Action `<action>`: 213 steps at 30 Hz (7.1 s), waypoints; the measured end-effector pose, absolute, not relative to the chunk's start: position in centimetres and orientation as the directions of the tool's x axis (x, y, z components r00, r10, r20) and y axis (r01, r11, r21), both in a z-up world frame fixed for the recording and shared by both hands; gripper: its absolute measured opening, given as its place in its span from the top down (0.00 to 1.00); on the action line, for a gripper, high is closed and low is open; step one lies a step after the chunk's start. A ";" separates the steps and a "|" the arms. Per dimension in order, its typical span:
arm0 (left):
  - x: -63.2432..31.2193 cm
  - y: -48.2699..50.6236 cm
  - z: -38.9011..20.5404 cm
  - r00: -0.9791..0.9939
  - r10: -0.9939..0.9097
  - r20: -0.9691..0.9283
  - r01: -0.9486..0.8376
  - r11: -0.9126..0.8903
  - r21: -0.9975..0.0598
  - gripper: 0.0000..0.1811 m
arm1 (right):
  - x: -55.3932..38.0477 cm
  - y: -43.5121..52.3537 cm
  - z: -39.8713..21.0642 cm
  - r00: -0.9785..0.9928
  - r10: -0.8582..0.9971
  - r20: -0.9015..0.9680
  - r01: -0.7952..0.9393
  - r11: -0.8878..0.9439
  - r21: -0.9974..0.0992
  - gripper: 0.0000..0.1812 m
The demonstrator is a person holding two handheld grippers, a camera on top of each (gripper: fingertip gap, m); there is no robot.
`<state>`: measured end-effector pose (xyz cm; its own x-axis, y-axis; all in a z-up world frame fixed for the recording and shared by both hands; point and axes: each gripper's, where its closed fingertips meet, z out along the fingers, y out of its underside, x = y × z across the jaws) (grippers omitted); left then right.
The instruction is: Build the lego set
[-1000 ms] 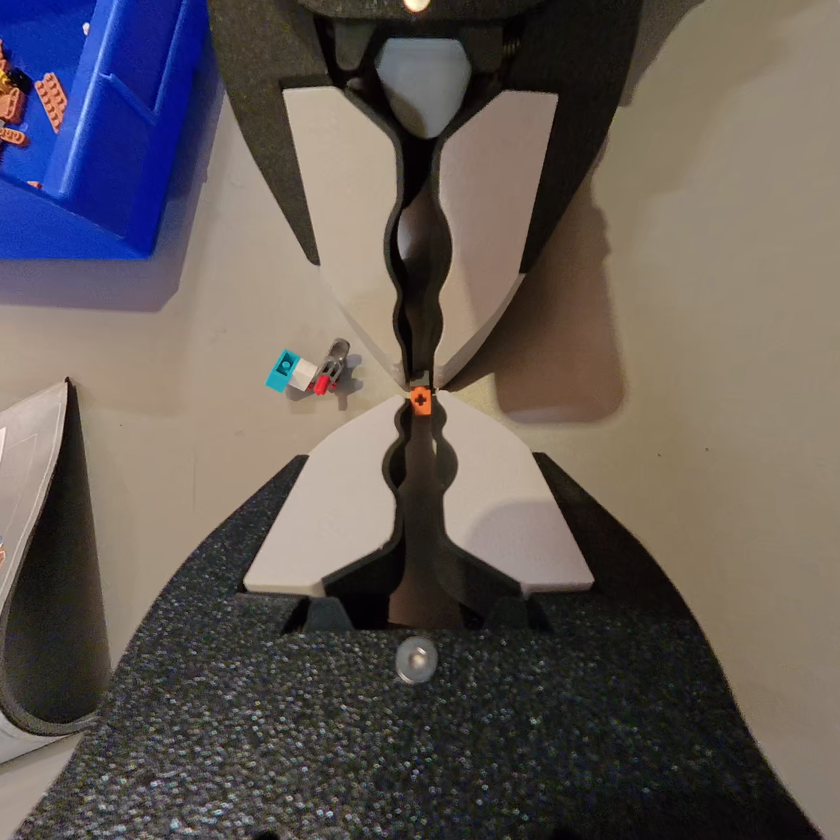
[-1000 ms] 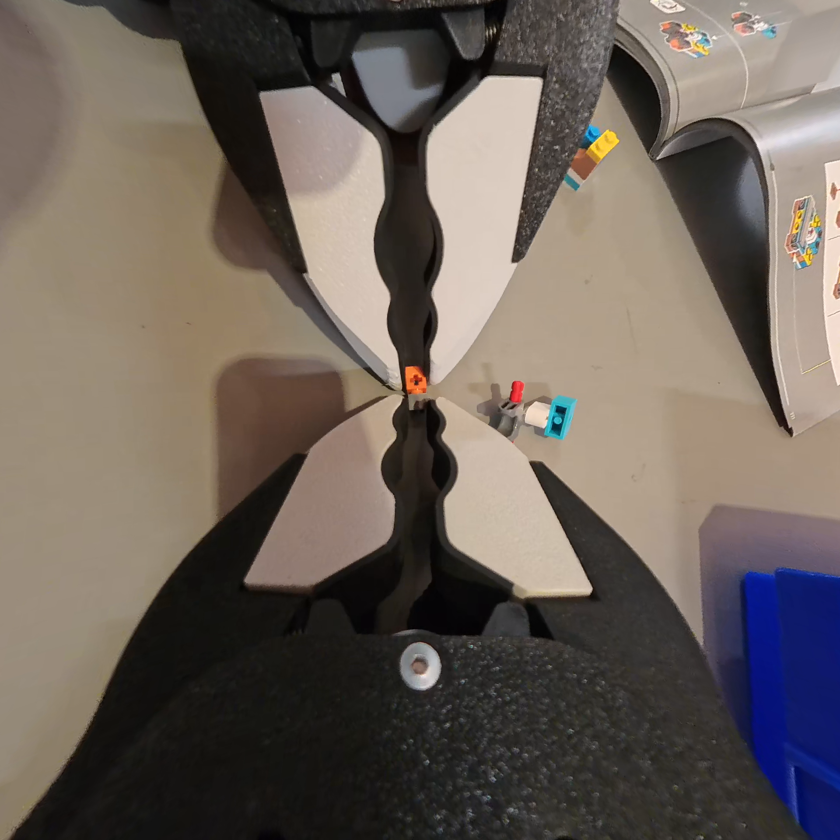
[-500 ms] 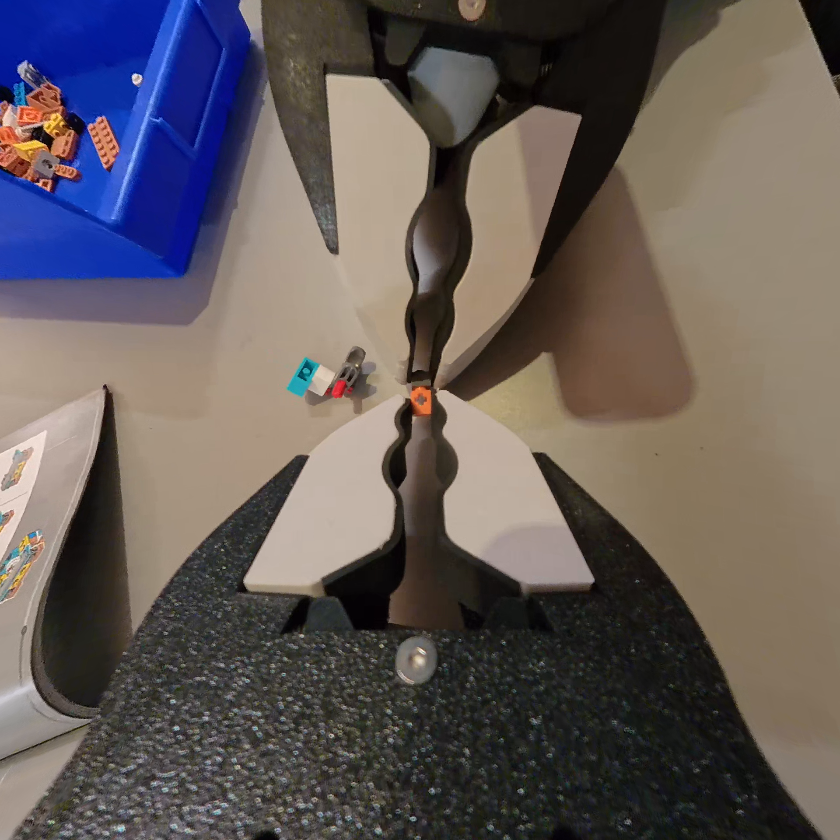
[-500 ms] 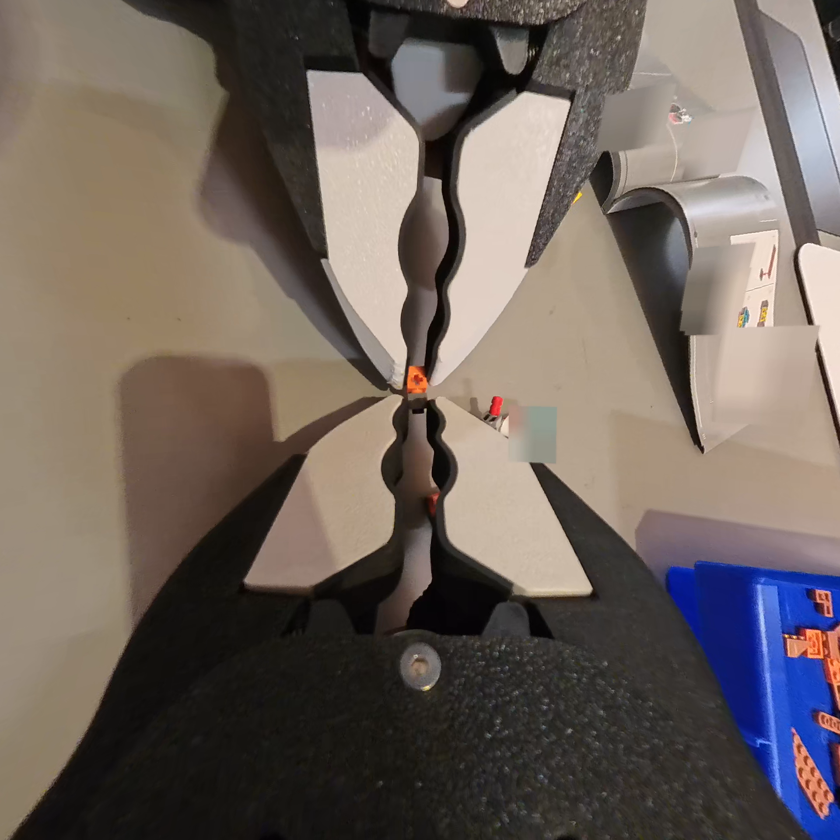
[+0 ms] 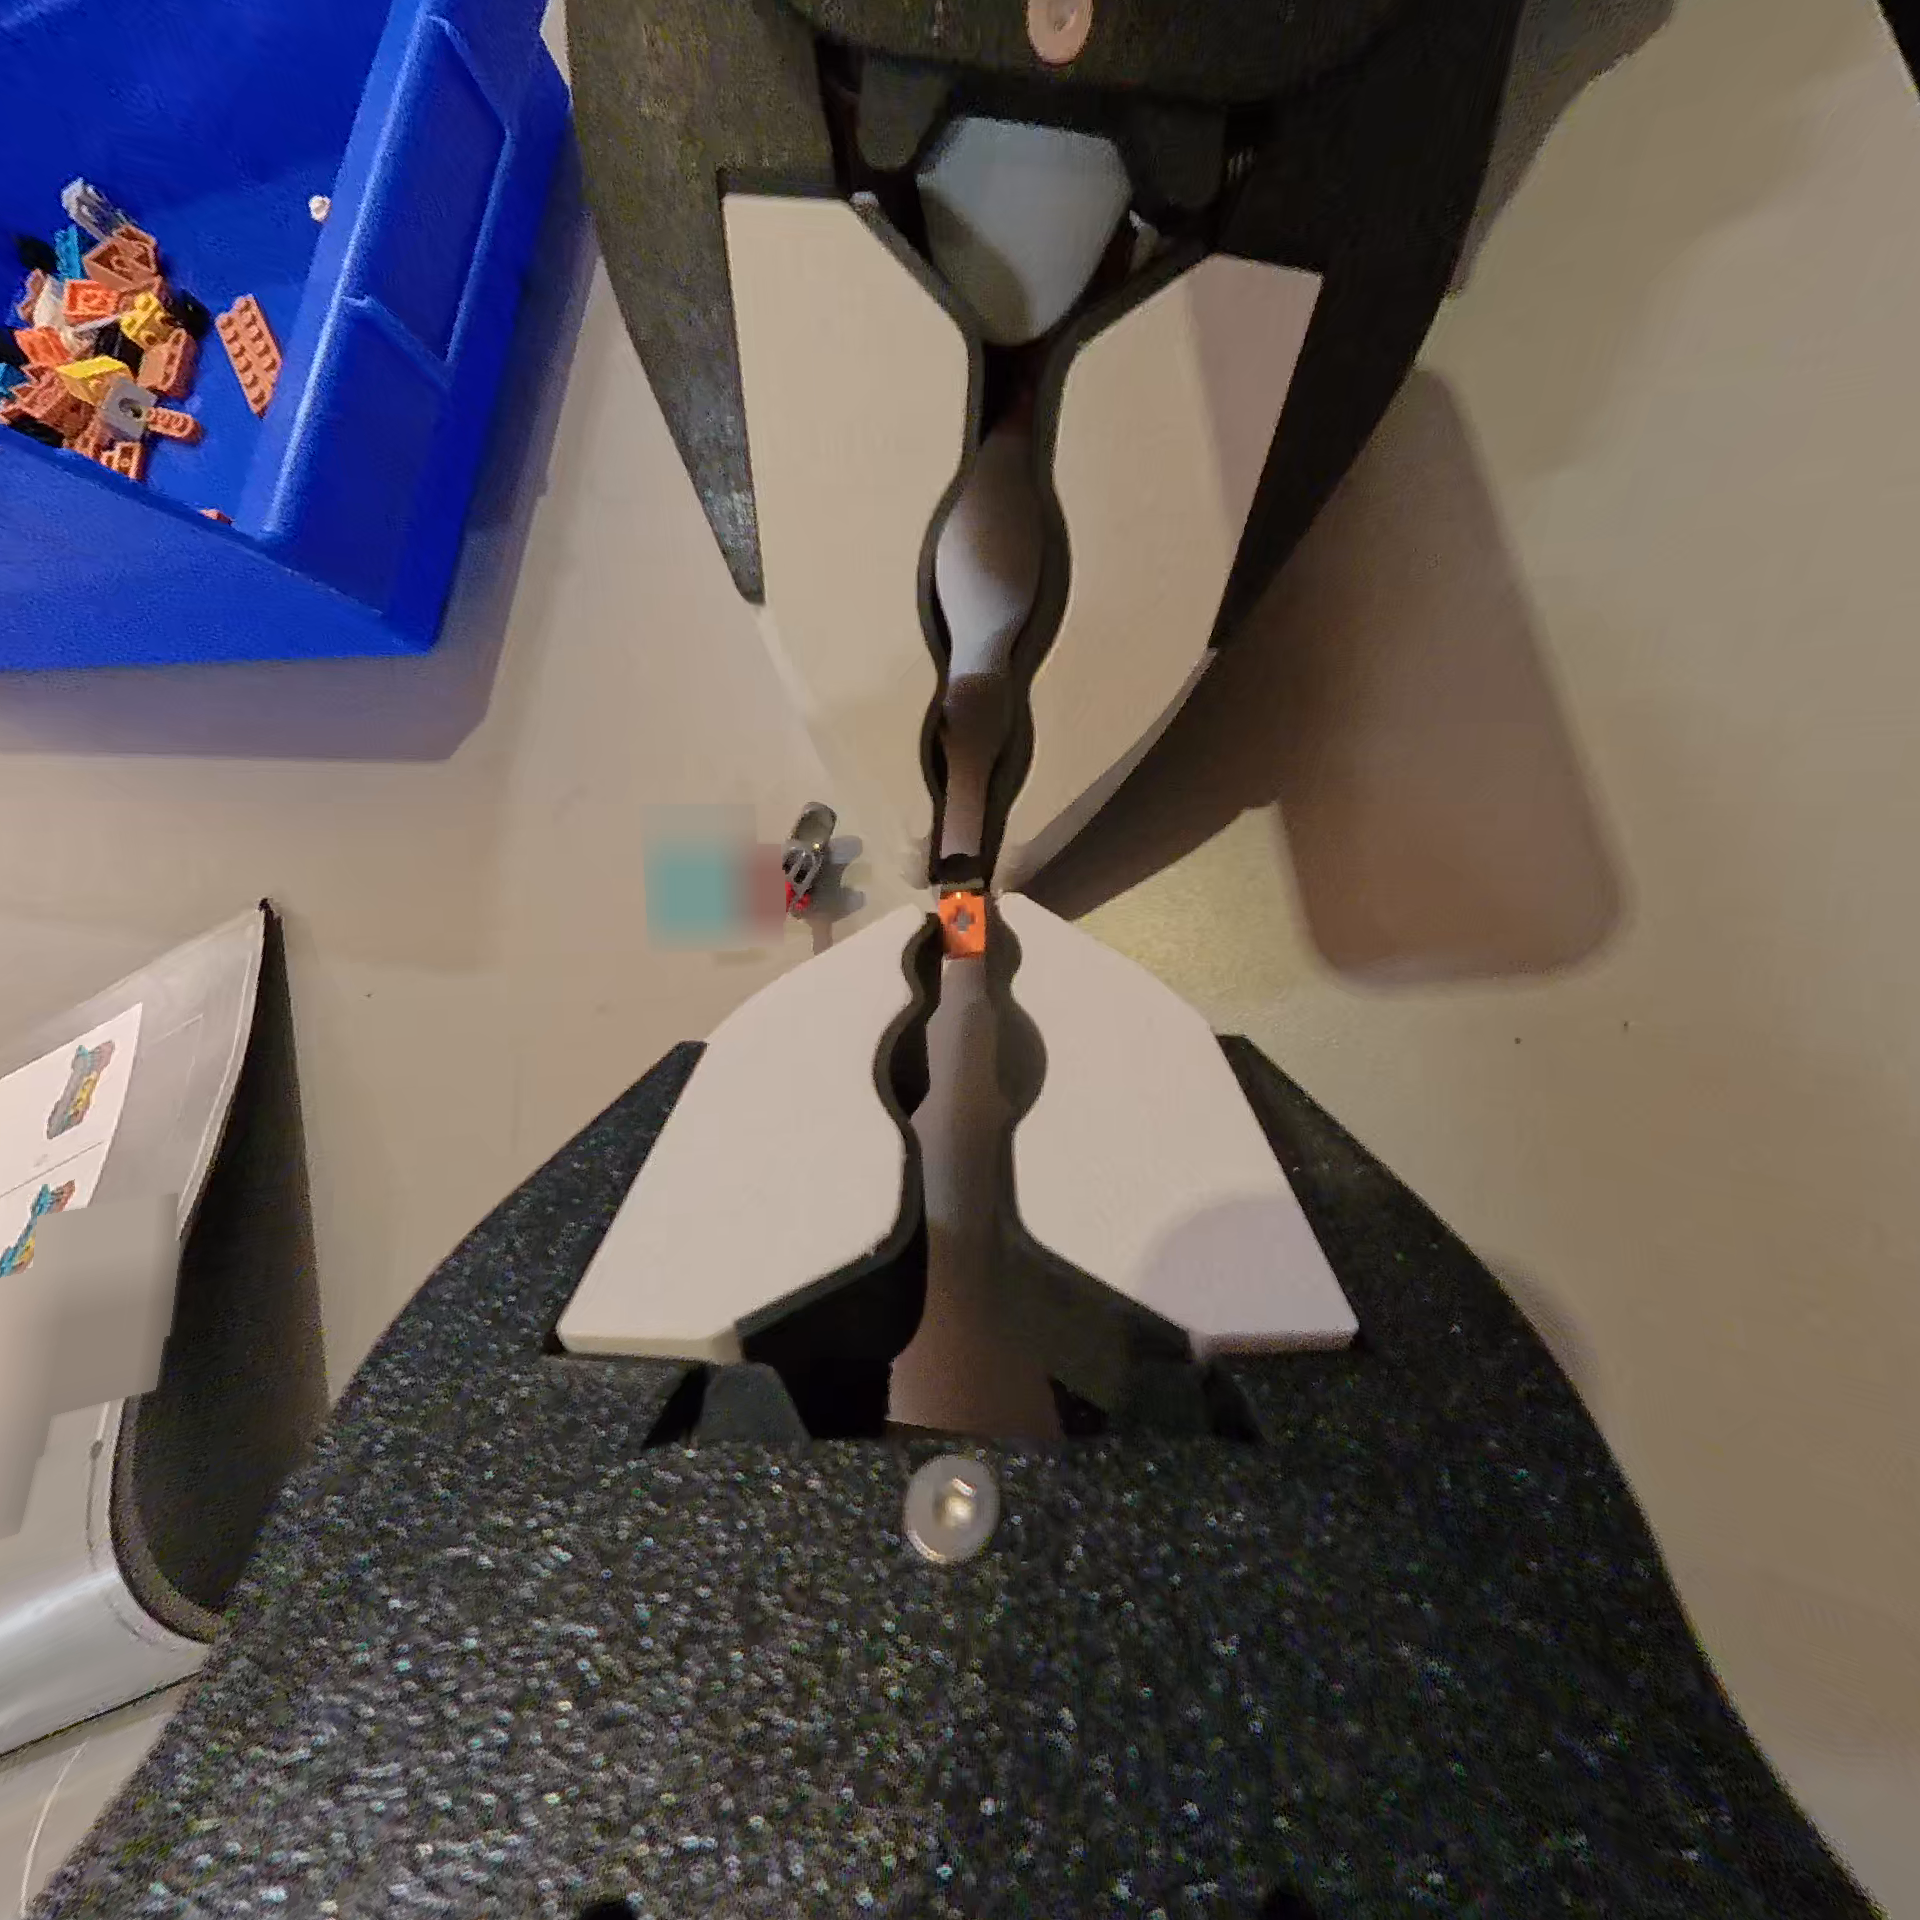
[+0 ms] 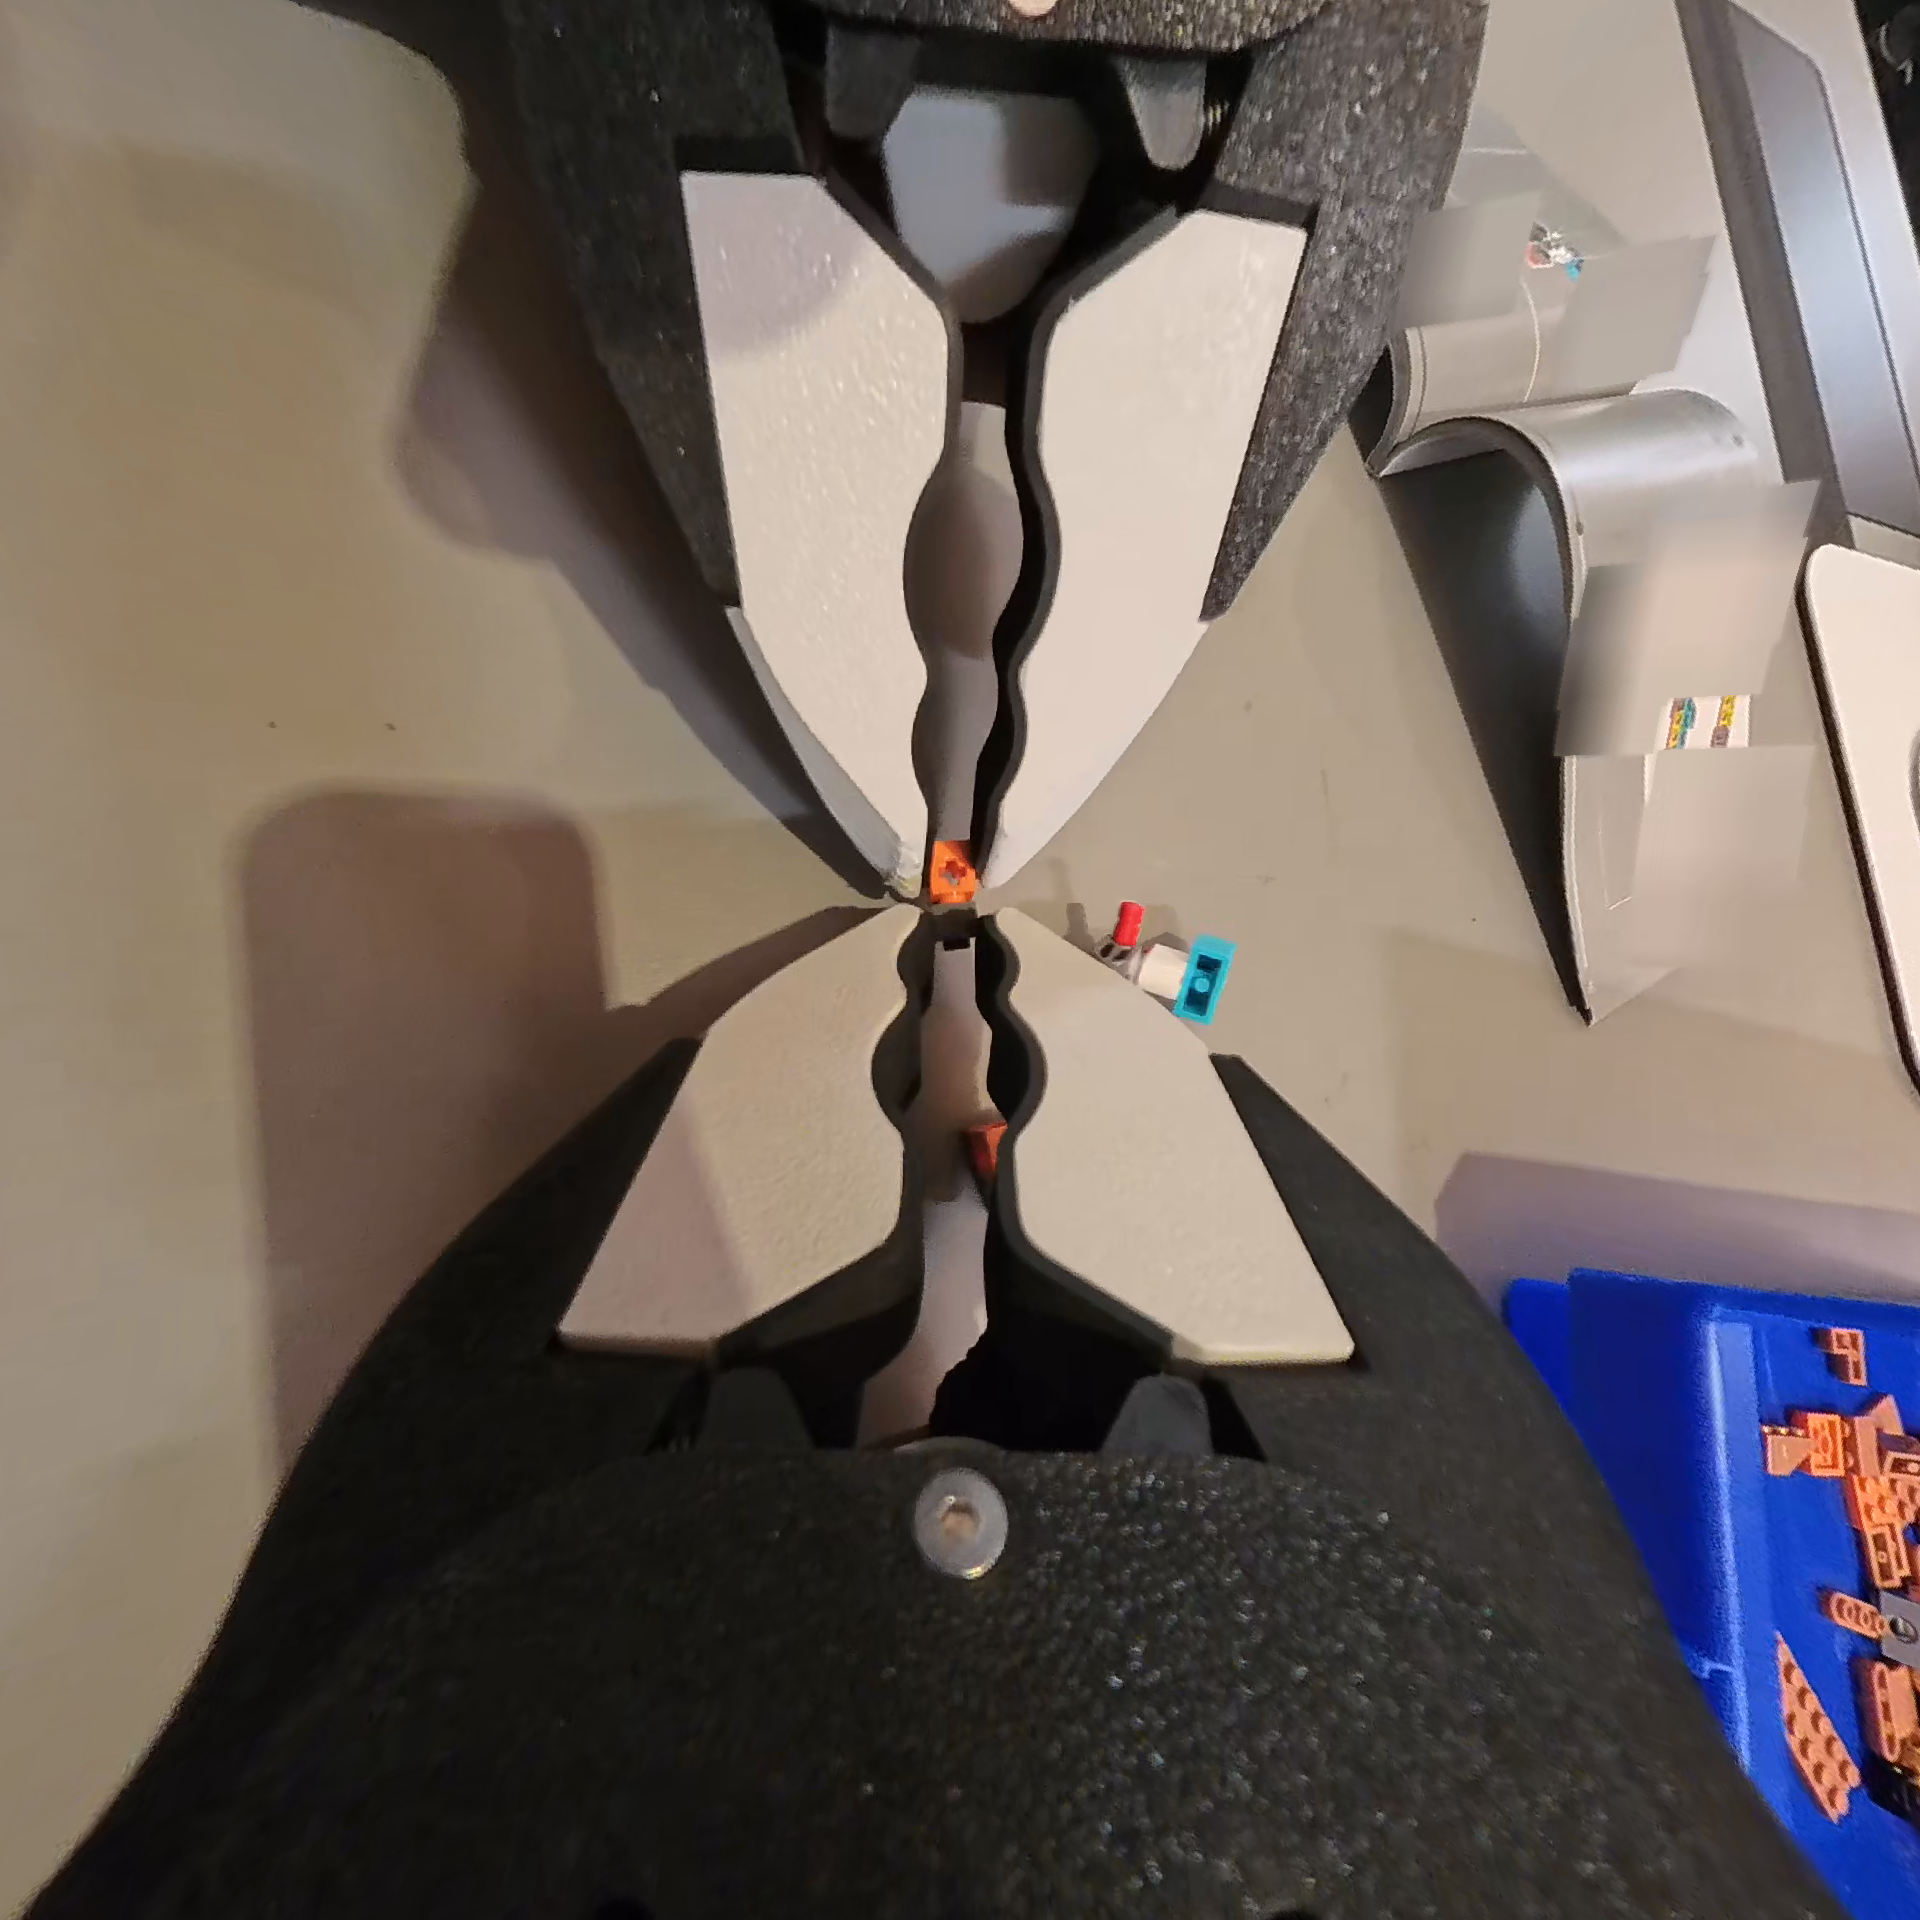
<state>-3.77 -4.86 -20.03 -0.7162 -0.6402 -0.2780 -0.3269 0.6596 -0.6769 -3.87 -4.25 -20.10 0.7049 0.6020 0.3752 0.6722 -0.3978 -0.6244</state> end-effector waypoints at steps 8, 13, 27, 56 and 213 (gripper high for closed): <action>-3.7 -4.8 -19.9 -0.705 -0.654 -0.275 -0.325 0.643 -0.693 0.96 | -3.8 -4.1 -20.1 0.713 0.586 0.385 0.665 -0.393 -0.635 0.96; -3.4 -4.4 -18.0 -0.678 -0.693 -0.245 -0.279 0.551 -0.786 0.95 | -3.4 -3.9 -18.4 0.762 0.555 0.334 0.584 -0.365 -0.725 0.96; -3.5 -3.9 -17.8 -0.679 -0.669 -0.304 -0.224 0.583 -0.781 0.93 | -3.1 -4.1 -18.0 0.751 0.551 0.365 0.599 -0.333 -0.729 0.96; -4.5 -5.8 -12.7 -0.739 -0.651 -0.173 -0.028 0.285 -0.958 0.96 | -4.5 -5.4 -13.1 0.755 0.622 0.208 0.345 -0.107 -0.933 0.91; -1.7 -1.5 -18.1 -0.404 -0.912 0.071 -0.521 0.165 -0.838 0.88 | 2.4 -3.2 -16.6 0.863 0.457 0.217 0.373 -0.285 -0.883 0.86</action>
<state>-1.67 -1.48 -18.14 -0.4040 -0.9120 0.0711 -0.5206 0.1652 -0.8377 2.44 -3.17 -16.59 0.8625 0.4571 0.2169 0.3732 -0.2854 -0.8828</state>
